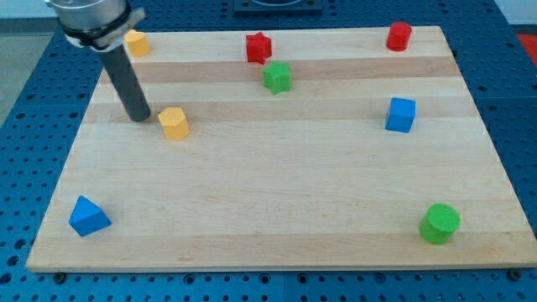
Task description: Move the blue cube to the center left of the board
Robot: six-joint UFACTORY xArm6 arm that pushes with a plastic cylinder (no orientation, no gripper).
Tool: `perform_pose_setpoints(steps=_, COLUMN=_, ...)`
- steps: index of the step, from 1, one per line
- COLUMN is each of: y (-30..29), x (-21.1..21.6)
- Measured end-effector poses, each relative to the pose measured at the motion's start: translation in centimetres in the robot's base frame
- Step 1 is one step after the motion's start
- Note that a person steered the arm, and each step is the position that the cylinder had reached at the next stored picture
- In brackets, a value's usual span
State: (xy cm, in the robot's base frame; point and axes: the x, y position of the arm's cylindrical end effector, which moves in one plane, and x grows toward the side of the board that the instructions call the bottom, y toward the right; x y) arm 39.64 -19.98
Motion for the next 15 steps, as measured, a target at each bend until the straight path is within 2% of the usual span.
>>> perform_pose_setpoints(steps=2, y=10.1, x=8.5)
perform_pose_setpoints(steps=3, y=10.3, x=8.1)
perform_pose_setpoints(steps=4, y=13.6, x=9.5)
perform_pose_setpoints(steps=5, y=23.3, x=10.0)
perform_pose_setpoints(steps=7, y=44.6, x=6.9)
perform_pose_setpoints(steps=8, y=48.6, x=2.9)
perform_pose_setpoints(steps=9, y=47.1, x=1.2)
perform_pose_setpoints(steps=11, y=36.5, x=1.2)
perform_pose_setpoints(steps=13, y=35.3, x=1.2)
perform_pose_setpoints(steps=15, y=27.0, x=1.2)
